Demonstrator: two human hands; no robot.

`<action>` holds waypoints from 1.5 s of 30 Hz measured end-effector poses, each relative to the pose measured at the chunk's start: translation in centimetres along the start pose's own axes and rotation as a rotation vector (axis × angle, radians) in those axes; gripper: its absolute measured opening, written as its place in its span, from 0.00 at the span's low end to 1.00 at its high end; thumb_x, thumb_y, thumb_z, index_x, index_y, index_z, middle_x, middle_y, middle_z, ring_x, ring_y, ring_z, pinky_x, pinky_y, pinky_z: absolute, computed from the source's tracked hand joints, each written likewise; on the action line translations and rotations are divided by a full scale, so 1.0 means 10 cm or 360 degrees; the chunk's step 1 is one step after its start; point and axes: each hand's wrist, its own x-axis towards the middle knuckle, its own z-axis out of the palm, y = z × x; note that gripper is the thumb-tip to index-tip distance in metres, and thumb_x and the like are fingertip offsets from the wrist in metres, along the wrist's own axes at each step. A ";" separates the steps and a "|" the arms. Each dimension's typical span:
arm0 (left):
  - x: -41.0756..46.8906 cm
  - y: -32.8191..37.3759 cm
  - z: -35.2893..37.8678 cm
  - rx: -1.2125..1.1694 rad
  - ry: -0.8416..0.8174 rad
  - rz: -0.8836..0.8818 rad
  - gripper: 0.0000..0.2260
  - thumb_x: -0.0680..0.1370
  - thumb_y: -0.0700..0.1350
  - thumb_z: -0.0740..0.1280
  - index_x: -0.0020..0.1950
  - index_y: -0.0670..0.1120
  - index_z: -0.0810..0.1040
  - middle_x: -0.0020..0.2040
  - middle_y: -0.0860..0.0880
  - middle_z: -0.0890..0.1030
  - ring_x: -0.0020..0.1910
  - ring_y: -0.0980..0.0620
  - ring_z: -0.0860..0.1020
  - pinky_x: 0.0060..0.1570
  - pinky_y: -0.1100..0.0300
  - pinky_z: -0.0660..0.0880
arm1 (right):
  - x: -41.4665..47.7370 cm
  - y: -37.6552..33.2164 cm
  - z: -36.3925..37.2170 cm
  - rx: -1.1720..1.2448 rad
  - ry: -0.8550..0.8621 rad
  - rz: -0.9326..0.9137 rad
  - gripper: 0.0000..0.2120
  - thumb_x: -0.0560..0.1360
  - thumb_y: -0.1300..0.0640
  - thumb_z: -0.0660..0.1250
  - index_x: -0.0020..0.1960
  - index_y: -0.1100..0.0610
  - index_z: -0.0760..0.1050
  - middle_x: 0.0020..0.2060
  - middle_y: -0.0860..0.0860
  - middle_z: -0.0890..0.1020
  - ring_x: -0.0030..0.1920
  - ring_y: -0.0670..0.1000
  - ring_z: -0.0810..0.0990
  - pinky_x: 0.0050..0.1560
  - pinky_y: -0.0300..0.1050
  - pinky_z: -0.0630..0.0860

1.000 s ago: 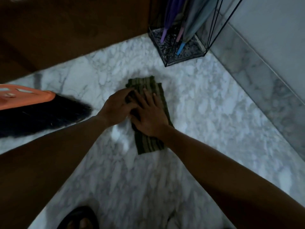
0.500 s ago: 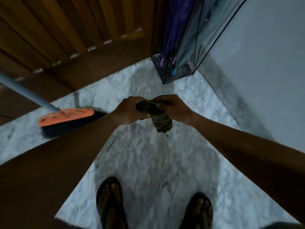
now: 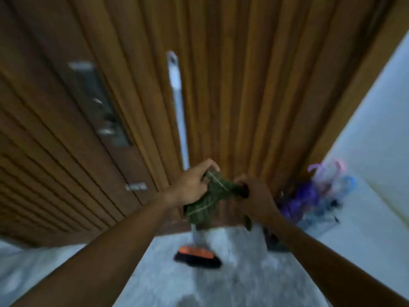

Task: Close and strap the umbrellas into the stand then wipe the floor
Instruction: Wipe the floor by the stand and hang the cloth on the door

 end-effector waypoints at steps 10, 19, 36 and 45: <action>-1.38 -0.11 -3.49 0.0430 0.0559 -0.0061 0.09 0.74 0.42 0.68 0.34 0.47 0.73 0.33 0.47 0.77 0.34 0.55 0.77 0.34 0.55 0.70 | 1.53 -3.37 0.38 0.0048 -0.0382 -0.0603 0.09 0.80 0.62 0.64 0.43 0.51 0.76 0.40 0.48 0.82 0.45 0.45 0.81 0.51 0.52 0.77; -2.00 -0.90 -5.03 -0.0083 0.0923 0.0164 0.04 0.79 0.42 0.65 0.48 0.48 0.78 0.46 0.48 0.82 0.46 0.51 0.81 0.48 0.54 0.77 | 2.19 -5.22 1.39 0.0433 -0.0357 -0.0916 0.12 0.79 0.45 0.68 0.46 0.53 0.76 0.41 0.50 0.82 0.43 0.49 0.83 0.43 0.47 0.78; -1.08 -1.68 -5.64 0.0487 0.1682 0.0230 0.09 0.76 0.43 0.72 0.51 0.56 0.87 0.39 0.54 0.74 0.41 0.54 0.75 0.40 0.55 0.74 | 3.10 -5.71 1.89 -0.0620 0.0777 -0.0927 0.07 0.78 0.48 0.68 0.50 0.47 0.71 0.46 0.47 0.74 0.41 0.56 0.79 0.36 0.47 0.73; -1.00 -2.05 -5.21 0.0298 0.1835 0.0255 0.11 0.78 0.45 0.68 0.58 0.54 0.85 0.40 0.53 0.75 0.39 0.54 0.75 0.37 0.51 0.76 | 3.12 -5.22 2.19 -0.0554 0.0750 -0.1075 0.07 0.78 0.51 0.69 0.53 0.47 0.85 0.44 0.45 0.82 0.40 0.52 0.84 0.33 0.49 0.80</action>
